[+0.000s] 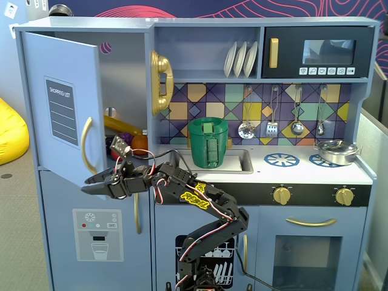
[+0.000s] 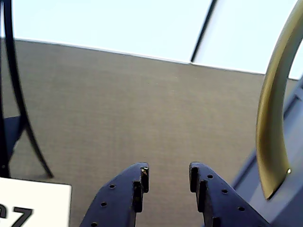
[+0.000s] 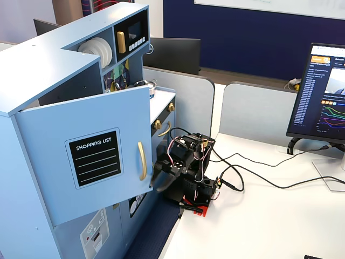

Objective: Close the left cabinet door

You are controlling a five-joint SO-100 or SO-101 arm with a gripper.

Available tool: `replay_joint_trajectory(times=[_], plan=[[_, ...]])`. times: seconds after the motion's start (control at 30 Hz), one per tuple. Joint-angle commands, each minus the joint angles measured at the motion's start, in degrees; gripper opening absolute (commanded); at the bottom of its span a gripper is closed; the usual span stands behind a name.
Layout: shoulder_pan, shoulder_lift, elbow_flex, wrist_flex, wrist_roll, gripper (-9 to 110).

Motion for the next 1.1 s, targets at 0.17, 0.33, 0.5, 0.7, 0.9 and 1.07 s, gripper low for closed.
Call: replay_joint_trajectory(times=[0.17, 0.33, 0.5, 0.7, 0.9, 1.07], plan=[[15.8, -1.3, -5.4, -0.5, 0.2, 0], [26.4, -7.7, -9.4, -5.7, 0.8, 0], [33.9, -12.9, -13.1, -8.6, 2.7, 0], [34.6, -11.9, -11.5, -8.4, 2.8, 0], [32.3, -5.6, -6.9, -3.2, 4.3, 0], [31.2, 4.4, 2.9, 3.5, 5.4, 0]])
